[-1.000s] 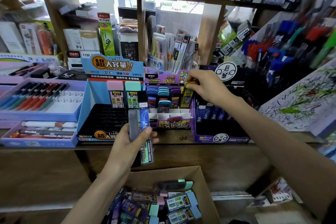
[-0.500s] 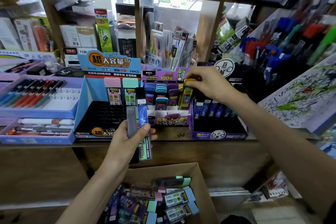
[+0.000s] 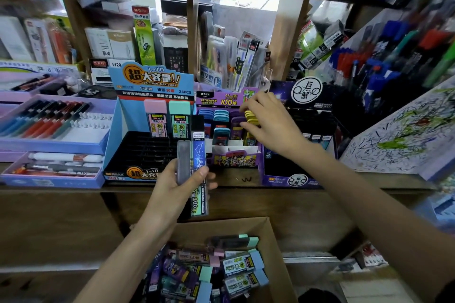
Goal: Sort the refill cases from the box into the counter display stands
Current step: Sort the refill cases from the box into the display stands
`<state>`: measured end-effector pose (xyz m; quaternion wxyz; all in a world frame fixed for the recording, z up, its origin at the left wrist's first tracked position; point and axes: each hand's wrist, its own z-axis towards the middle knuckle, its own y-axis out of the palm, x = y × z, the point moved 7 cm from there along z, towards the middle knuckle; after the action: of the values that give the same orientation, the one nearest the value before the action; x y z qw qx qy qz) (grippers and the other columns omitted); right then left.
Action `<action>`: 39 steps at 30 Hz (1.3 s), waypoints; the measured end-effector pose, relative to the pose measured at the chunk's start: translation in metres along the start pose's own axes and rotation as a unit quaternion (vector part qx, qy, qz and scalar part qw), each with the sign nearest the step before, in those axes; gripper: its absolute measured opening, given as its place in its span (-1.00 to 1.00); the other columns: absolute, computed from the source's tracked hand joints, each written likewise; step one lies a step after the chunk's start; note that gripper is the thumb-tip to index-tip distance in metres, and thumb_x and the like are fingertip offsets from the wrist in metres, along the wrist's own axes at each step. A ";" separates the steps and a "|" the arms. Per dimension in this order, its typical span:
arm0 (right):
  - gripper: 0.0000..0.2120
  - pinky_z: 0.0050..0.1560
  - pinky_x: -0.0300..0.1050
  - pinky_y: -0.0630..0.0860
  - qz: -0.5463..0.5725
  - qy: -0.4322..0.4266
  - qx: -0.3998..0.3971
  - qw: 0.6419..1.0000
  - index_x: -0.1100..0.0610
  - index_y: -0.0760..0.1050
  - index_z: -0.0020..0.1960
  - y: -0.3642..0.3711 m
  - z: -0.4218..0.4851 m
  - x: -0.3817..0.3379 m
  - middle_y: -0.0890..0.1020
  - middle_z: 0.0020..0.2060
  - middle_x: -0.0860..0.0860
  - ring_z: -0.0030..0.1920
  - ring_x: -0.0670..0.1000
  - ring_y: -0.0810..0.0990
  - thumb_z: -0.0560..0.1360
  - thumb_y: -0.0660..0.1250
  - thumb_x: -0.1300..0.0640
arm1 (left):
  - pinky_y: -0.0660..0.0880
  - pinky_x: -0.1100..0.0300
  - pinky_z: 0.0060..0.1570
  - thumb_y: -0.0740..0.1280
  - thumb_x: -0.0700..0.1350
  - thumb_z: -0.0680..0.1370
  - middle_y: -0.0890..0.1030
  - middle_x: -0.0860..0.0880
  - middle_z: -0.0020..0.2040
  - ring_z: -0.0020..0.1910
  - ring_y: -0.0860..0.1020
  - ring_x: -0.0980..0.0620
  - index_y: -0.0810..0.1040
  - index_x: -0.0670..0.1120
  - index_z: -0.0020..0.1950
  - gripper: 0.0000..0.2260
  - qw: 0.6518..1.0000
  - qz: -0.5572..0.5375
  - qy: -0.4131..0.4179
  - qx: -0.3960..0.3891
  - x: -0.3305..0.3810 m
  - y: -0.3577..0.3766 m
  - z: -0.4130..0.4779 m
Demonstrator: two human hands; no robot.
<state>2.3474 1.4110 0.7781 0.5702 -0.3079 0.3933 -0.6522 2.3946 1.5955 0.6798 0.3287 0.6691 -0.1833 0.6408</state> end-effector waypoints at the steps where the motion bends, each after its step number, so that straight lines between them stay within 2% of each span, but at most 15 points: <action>1: -0.77 -0.01 -0.32 0.31 0.108 0.038 0.005 0.993 0.10 0.47 0.11 -0.002 -0.005 -0.009 0.47 0.00 -0.03 0.03 -0.05 0.42 0.50 0.34 0.04 | 0.57 0.27 -0.30 0.36 -0.10 0.42 0.68 -0.14 -0.11 -0.15 0.68 -0.05 0.48 -0.08 0.12 -0.72 1.000 -0.003 0.001 -0.001 0.000 0.001 0.000; 3: -0.77 -0.16 -0.41 0.42 0.335 0.136 -0.051 0.931 0.08 0.46 0.10 0.010 -0.013 -0.029 0.53 -0.06 -0.05 -0.07 -0.10 0.52 0.51 0.32 -0.01 | 0.56 0.29 -0.29 0.35 -0.15 0.46 0.65 -0.18 -0.07 -0.14 0.67 -0.05 0.48 -0.10 0.14 -0.74 1.000 -0.007 0.000 -0.005 0.000 0.006 0.000; 5: -0.74 -0.22 -0.37 0.50 0.438 0.201 -0.115 0.869 0.09 0.42 0.14 0.029 -0.018 -0.046 0.54 -0.04 -0.02 -0.06 -0.08 0.56 0.53 0.30 -0.03 | 0.56 0.29 -0.29 0.34 -0.20 0.49 0.63 -0.22 -0.03 -0.15 0.67 -0.06 0.48 -0.14 0.17 -0.75 1.000 -0.004 -0.006 -0.017 -0.001 0.011 -0.002; 9: -0.94 -0.31 -0.32 0.51 0.530 0.254 -0.114 0.801 0.08 0.44 -0.04 0.033 -0.021 -0.050 0.57 -0.11 -0.01 -0.15 -0.10 0.55 0.53 0.32 0.18 | 0.56 0.28 -0.29 0.32 -0.19 0.51 0.64 -0.24 -0.04 -0.17 0.68 -0.05 0.46 -0.16 0.19 -0.74 0.998 0.000 -0.023 -0.051 -0.003 0.021 -0.005; 13: -0.93 -0.08 -0.09 0.51 0.553 0.310 -0.038 0.772 0.17 0.50 -0.02 0.004 -0.029 -0.006 0.62 -0.10 0.08 -0.09 0.03 0.58 0.50 0.34 0.22 | 0.58 0.24 -0.28 0.27 -0.17 0.53 0.67 -0.21 -0.10 -0.19 0.68 -0.05 0.46 -0.16 0.14 -0.80 0.997 0.004 -0.023 -0.080 -0.005 0.031 -0.006; 15: -0.93 -0.08 -0.10 0.50 0.550 0.321 0.016 0.771 0.13 0.50 -0.05 -0.022 -0.036 0.024 0.63 -0.15 0.04 -0.11 0.00 0.58 0.49 0.35 0.23 | 0.59 0.23 -0.29 0.27 -0.17 0.54 0.69 -0.16 -0.14 -0.19 0.68 -0.05 0.46 -0.11 0.13 -0.83 0.995 0.013 -0.027 -0.091 -0.008 0.039 -0.005; 18: -0.89 -0.21 -0.22 0.50 0.526 0.326 0.068 0.782 0.11 0.48 -0.06 -0.051 -0.051 0.066 0.65 -0.27 -0.06 -0.23 -0.08 0.60 0.47 0.39 0.24 | 0.58 0.23 -0.31 0.26 -0.18 0.55 0.69 -0.13 -0.14 -0.18 0.68 -0.06 0.45 -0.09 0.14 -0.83 0.994 0.022 -0.027 -0.099 -0.012 0.051 -0.002; 21: -0.86 -0.27 -0.26 0.51 0.456 0.319 0.092 0.826 0.13 0.48 -0.05 -0.062 -0.066 0.092 0.63 -0.29 -0.02 -0.30 -0.11 0.59 0.45 0.41 0.26 | 0.57 0.23 -0.33 0.26 -0.18 0.55 0.70 -0.10 -0.15 -0.18 0.68 -0.05 0.46 -0.08 0.15 -0.82 0.995 0.022 -0.030 -0.093 -0.016 0.061 0.002; 23: -0.86 -0.25 -0.26 0.50 0.420 0.305 0.089 0.850 0.09 0.49 -0.09 -0.058 -0.071 0.097 0.61 -0.29 0.00 -0.32 -0.15 0.58 0.44 0.41 0.28 | 0.57 0.23 -0.33 0.27 -0.17 0.55 0.70 -0.10 -0.14 -0.17 0.68 -0.06 0.46 -0.07 0.16 -0.82 0.995 0.021 -0.030 -0.090 -0.019 0.066 0.003; 25: -0.81 -0.25 -0.30 0.50 0.409 0.296 0.089 0.859 0.05 0.48 -0.13 -0.047 -0.074 0.099 0.58 -0.30 -0.01 -0.36 -0.20 0.55 0.43 0.42 0.31 | 0.58 0.21 -0.34 0.27 -0.17 0.55 0.70 -0.09 -0.14 -0.17 0.68 -0.07 0.46 -0.06 0.16 -0.81 0.996 0.023 -0.027 -0.087 -0.020 0.069 0.004; 28: -0.82 -0.22 -0.40 0.48 0.374 0.275 0.067 0.883 0.10 0.48 -0.06 -0.029 -0.072 0.097 0.57 -0.24 -0.01 -0.38 -0.25 0.55 0.43 0.42 0.31 | 0.59 0.20 -0.33 0.27 -0.17 0.55 0.70 -0.09 -0.14 -0.17 0.68 -0.07 0.45 -0.04 0.17 -0.80 0.996 0.030 -0.025 -0.086 -0.021 0.070 0.003; 31: -0.81 -0.03 -0.16 0.54 0.318 0.256 0.020 0.913 0.14 0.52 0.04 -0.017 -0.071 0.092 0.61 -0.10 0.08 -0.18 -0.01 0.62 0.44 0.42 0.25 | 0.59 0.19 -0.31 0.27 -0.17 0.55 0.70 -0.10 -0.14 -0.15 0.68 -0.08 0.44 -0.06 0.20 -0.77 0.995 0.036 -0.029 -0.083 -0.022 0.068 0.003; 33: -0.84 0.00 -0.12 0.55 0.308 0.239 0.014 0.921 0.10 0.54 0.00 -0.015 -0.070 0.088 0.62 -0.11 0.05 -0.13 0.05 0.63 0.44 0.43 0.23 | 0.59 0.20 -0.31 0.27 -0.17 0.56 0.70 -0.11 -0.13 -0.15 0.68 -0.08 0.45 -0.07 0.21 -0.77 0.996 0.040 -0.029 -0.080 -0.023 0.067 0.003; 36: -0.83 -0.08 -0.30 0.53 0.327 0.234 0.011 0.915 0.05 0.54 -0.03 -0.011 -0.071 0.085 0.61 -0.17 -0.04 -0.14 -0.02 0.63 0.43 0.44 0.22 | 0.58 0.20 -0.31 0.26 -0.17 0.56 0.70 -0.11 -0.13 -0.14 0.68 -0.07 0.45 -0.06 0.20 -0.79 0.996 0.044 -0.028 -0.079 -0.025 0.068 0.003; 39: -0.79 -0.17 -0.49 0.45 0.326 0.265 0.012 0.907 0.14 0.55 0.06 -0.002 -0.074 0.090 0.62 -0.16 0.00 -0.15 -0.06 0.61 0.44 0.44 0.22 | 0.58 0.22 -0.30 0.27 -0.16 0.55 0.70 -0.10 -0.12 -0.14 0.68 -0.07 0.45 -0.03 0.18 -0.80 0.996 0.043 -0.024 -0.081 -0.027 0.071 0.004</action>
<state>2.2695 1.3341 0.7386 0.6296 0.0288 0.6003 -0.4924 2.3470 1.5374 0.6685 0.3490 0.6472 -0.2709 0.6213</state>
